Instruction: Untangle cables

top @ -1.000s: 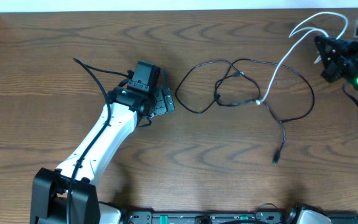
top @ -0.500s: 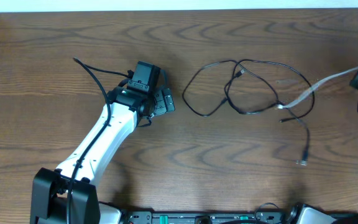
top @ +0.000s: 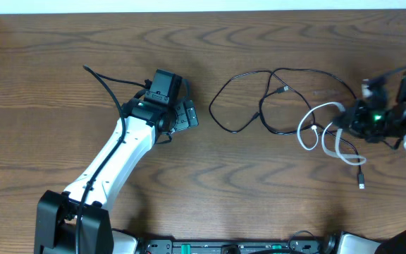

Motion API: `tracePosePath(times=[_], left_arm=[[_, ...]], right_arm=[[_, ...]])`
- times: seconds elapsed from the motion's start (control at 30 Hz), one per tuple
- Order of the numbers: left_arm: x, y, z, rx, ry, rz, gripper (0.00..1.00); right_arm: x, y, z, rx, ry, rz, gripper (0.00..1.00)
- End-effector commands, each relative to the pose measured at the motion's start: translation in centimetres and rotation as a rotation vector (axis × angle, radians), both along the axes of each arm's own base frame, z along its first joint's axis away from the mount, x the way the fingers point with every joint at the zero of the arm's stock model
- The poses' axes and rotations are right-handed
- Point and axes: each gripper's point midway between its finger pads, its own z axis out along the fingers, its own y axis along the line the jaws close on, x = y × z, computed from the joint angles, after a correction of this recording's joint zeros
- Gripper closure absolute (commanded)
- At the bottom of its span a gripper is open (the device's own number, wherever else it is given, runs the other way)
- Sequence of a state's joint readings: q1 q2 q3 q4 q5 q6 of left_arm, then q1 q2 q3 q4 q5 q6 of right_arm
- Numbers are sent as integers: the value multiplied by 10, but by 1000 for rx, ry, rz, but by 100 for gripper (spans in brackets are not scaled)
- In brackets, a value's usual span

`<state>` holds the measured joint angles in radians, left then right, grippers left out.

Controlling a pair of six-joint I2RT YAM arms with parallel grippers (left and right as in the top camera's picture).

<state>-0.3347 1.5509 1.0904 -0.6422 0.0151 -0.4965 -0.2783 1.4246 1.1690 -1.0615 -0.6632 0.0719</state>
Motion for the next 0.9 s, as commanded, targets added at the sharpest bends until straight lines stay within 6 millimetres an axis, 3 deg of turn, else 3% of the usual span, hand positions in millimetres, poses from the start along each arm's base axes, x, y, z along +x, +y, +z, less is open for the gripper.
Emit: tracePosePath(times=[0.0,0.1,0.2,0.47,0.67,0.77,0.87], left_arm=[[2,5,1,22,-11,6,0],[2,5,1,22,-11,6,1],[2,5,1,22,-11,6,1],[2,5,1,22,-10,6,1],[2,5,1,22,-11,6,1],[2,5,1,22,-11,6,0],[2,5,1,22,-11,6,1]], right_arm=[[-15,76,83,396,-358,351,99],[-31,97,142,622,-560,471,99],[-42,98,171,675,-616,495,99],[-66,100,205,606,-754,546,99],[-84,103,253,585,-800,558,99],[-96,106,272,510,-939,621,99],[-103,108,278,441,-1052,663,99]])
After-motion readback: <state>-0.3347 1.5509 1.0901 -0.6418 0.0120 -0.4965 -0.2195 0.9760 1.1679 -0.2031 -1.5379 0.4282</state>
